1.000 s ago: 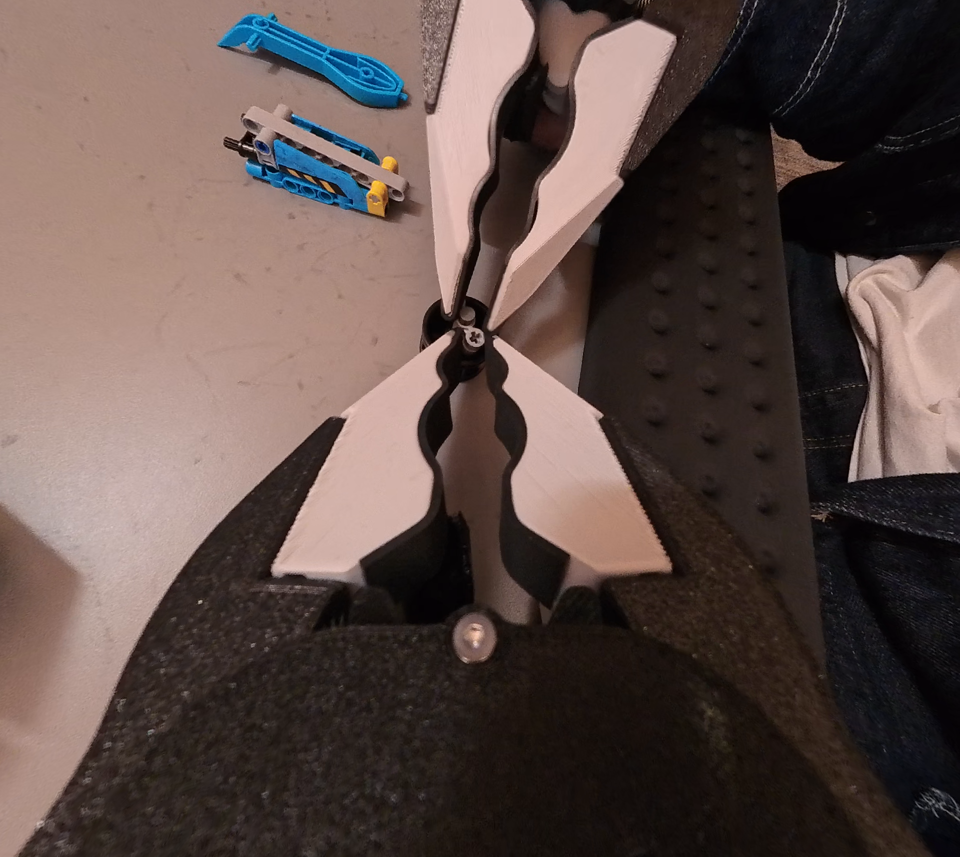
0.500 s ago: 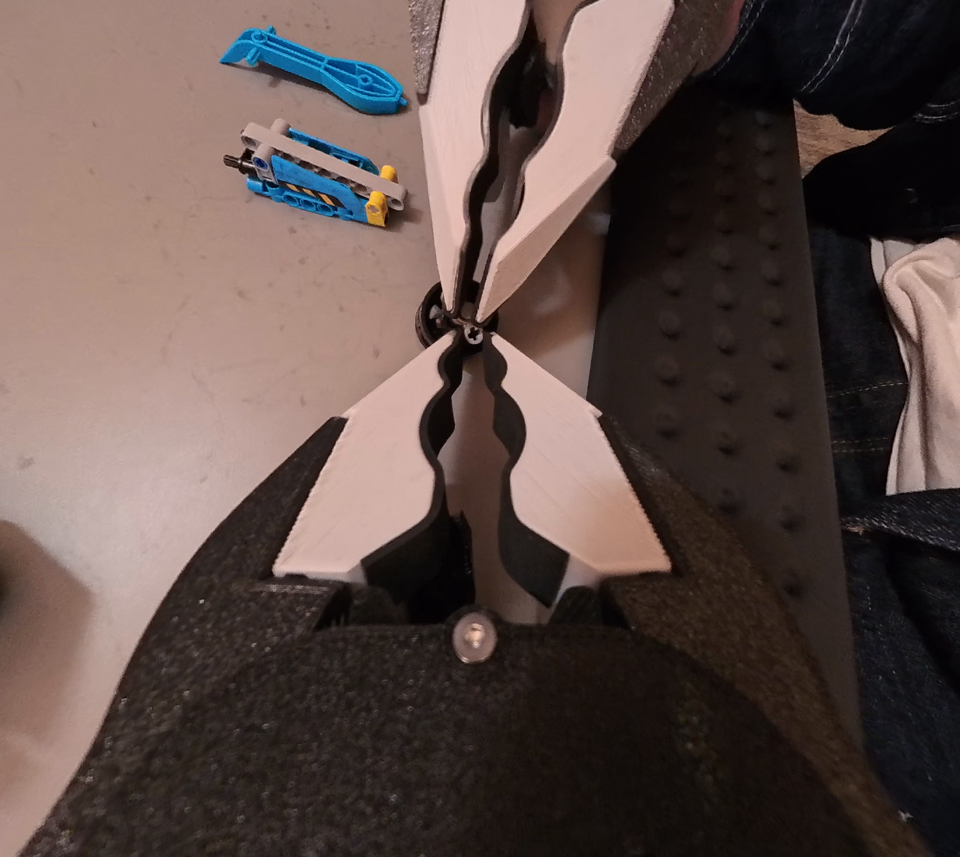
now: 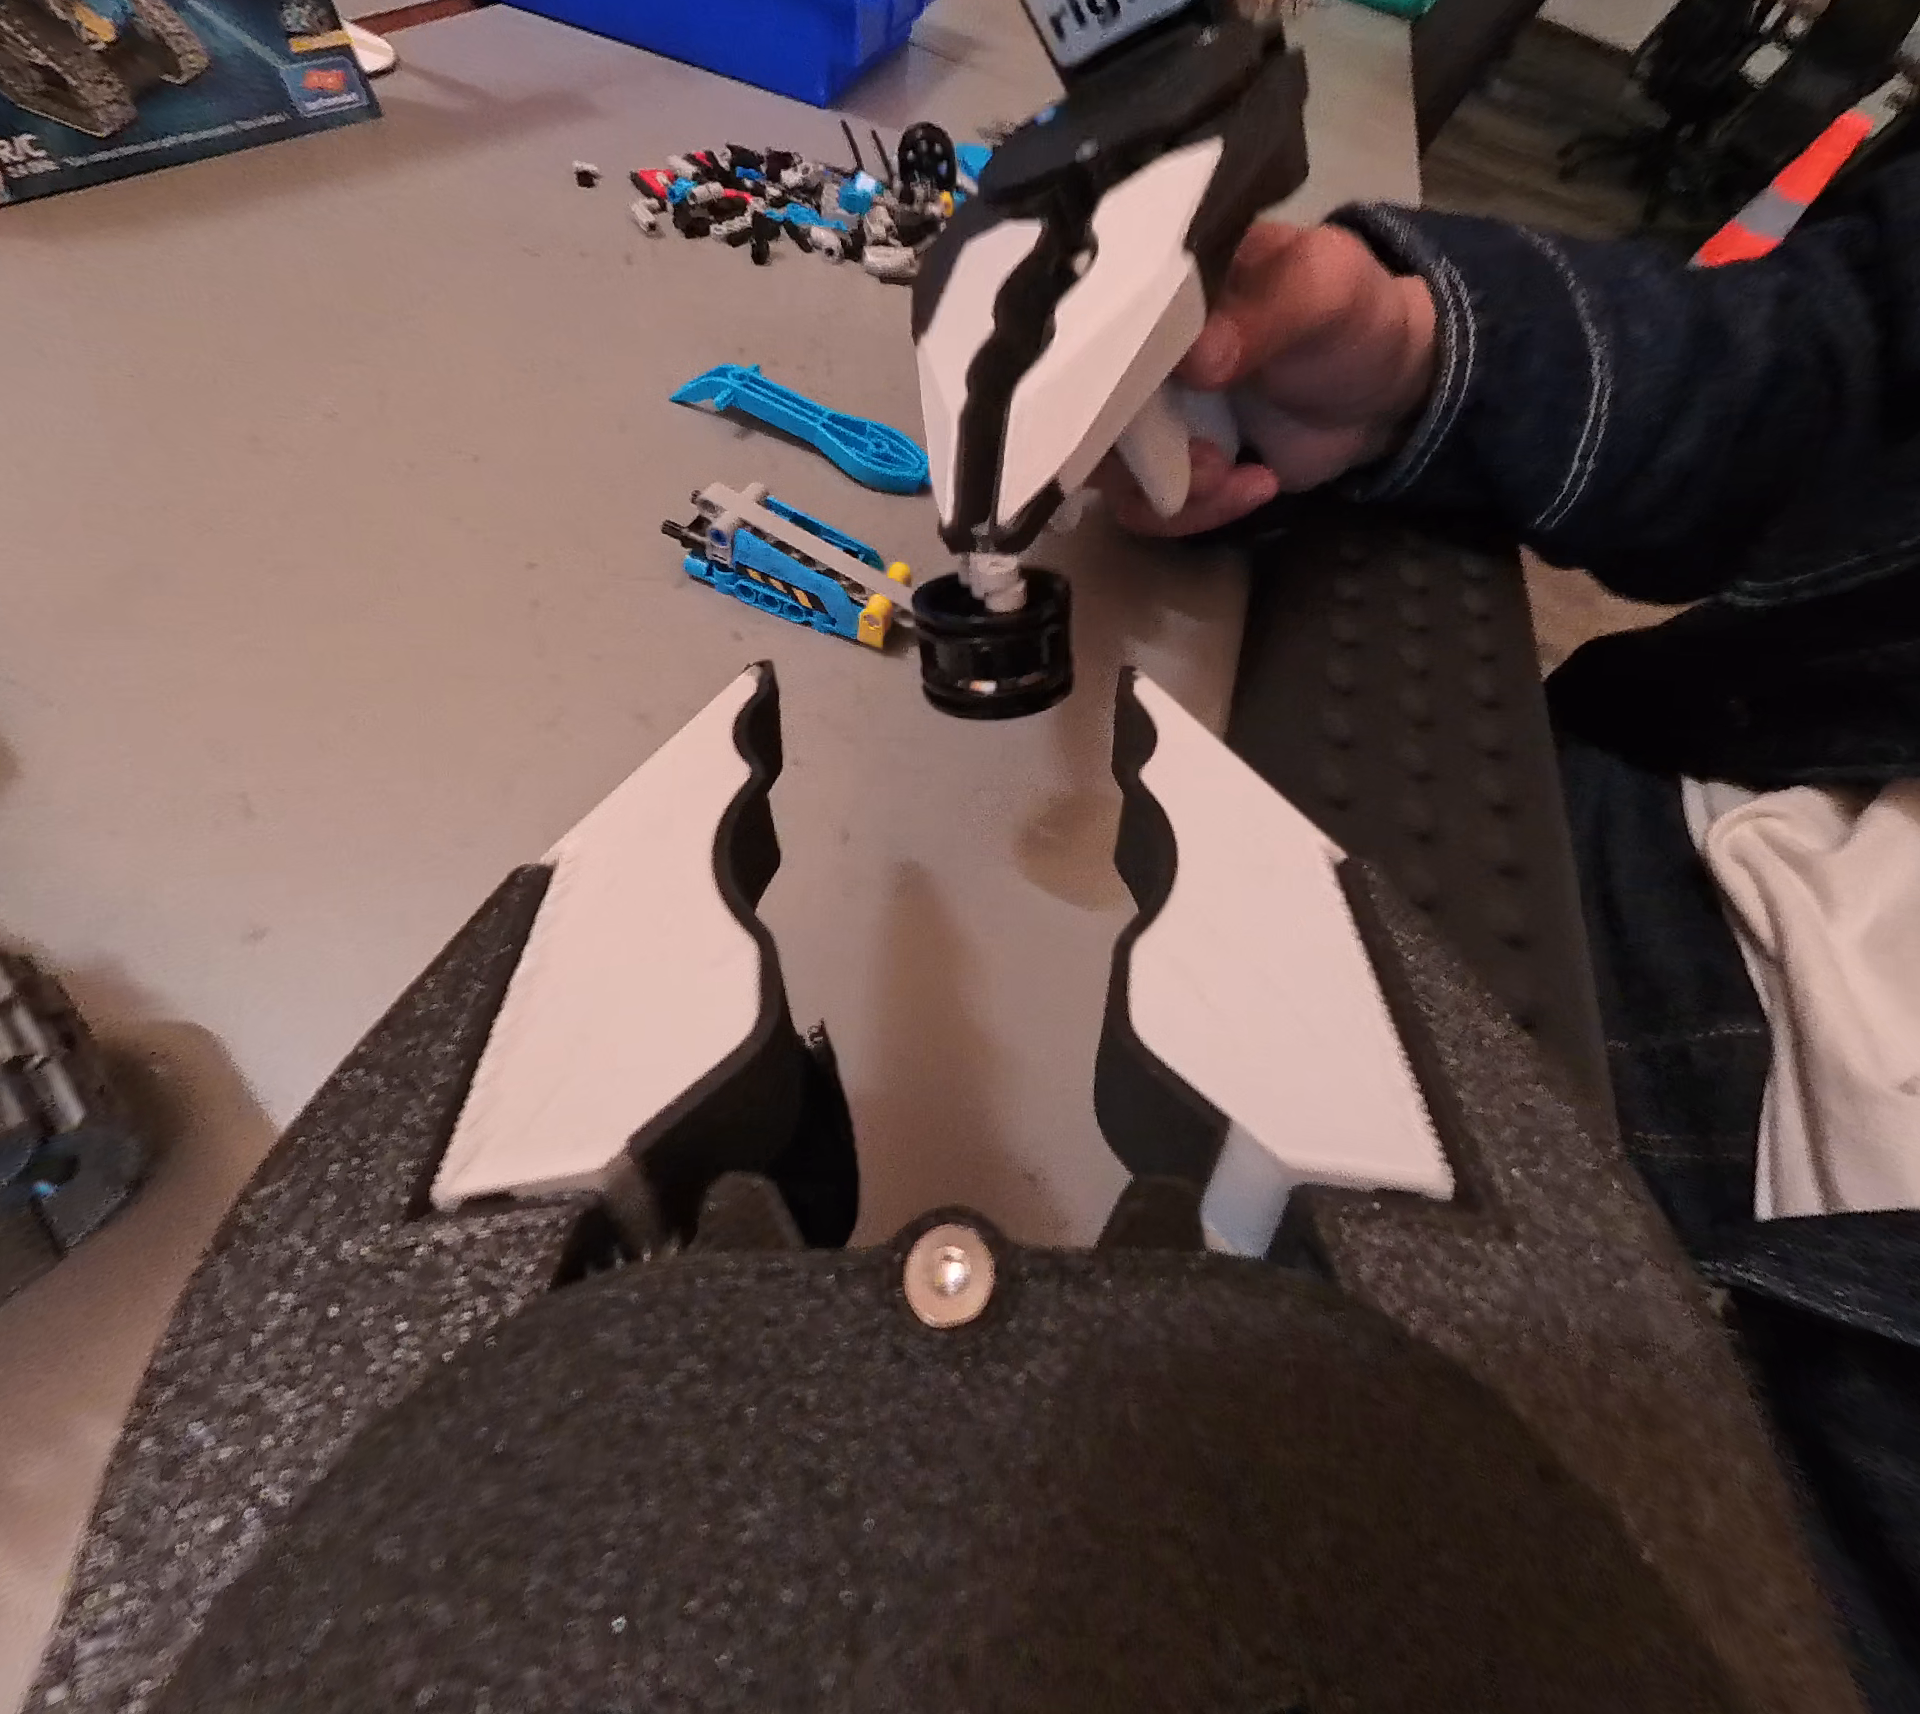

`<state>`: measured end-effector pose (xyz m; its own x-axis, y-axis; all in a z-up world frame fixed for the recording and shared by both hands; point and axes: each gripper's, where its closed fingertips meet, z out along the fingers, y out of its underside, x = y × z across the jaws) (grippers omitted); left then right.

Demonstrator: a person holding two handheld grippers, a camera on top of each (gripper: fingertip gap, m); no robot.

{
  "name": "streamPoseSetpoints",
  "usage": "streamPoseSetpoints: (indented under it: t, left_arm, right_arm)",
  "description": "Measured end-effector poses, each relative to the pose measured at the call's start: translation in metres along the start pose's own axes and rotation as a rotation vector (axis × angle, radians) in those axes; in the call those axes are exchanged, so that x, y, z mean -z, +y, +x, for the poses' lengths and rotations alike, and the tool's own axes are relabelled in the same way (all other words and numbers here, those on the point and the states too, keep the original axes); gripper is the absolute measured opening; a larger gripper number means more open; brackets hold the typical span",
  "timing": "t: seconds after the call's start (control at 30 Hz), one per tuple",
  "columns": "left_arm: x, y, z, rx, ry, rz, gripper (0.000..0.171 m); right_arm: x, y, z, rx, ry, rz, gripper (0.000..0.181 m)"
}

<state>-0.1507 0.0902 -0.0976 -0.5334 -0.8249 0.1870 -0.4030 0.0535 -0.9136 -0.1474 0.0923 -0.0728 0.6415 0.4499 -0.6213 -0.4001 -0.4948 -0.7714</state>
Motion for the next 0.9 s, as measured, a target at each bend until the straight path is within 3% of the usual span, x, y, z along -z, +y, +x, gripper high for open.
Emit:
streamPoseSetpoints:
  t: [0.07, 0.2, 0.6, 0.9]
  left_arm:
    - [-0.006, 0.001, 0.003, -0.035, -0.018, -0.019, 0.059]
    - [-0.006, -0.001, 0.011, -0.093, 0.001, -0.015, 0.031]
    - [-0.004, 0.000, 0.005, -0.153, -0.065, -0.029, 0.031]
    - [-0.005, 0.000, 0.018, -0.151, 0.011, -0.026, 0.031]
  right_arm:
    - [-0.002, -0.001, -0.004, -0.016, -0.029, 0.005, 0.002]
    - [-0.001, -0.004, -0.006, -0.009, -0.031, 0.025, 0.003]
    - [-0.001, -0.002, 0.001, 0.094, 0.063, 0.012, 0.004]
    - [-0.003, 0.002, -0.015, 0.248, 0.050, -0.027, 0.003]
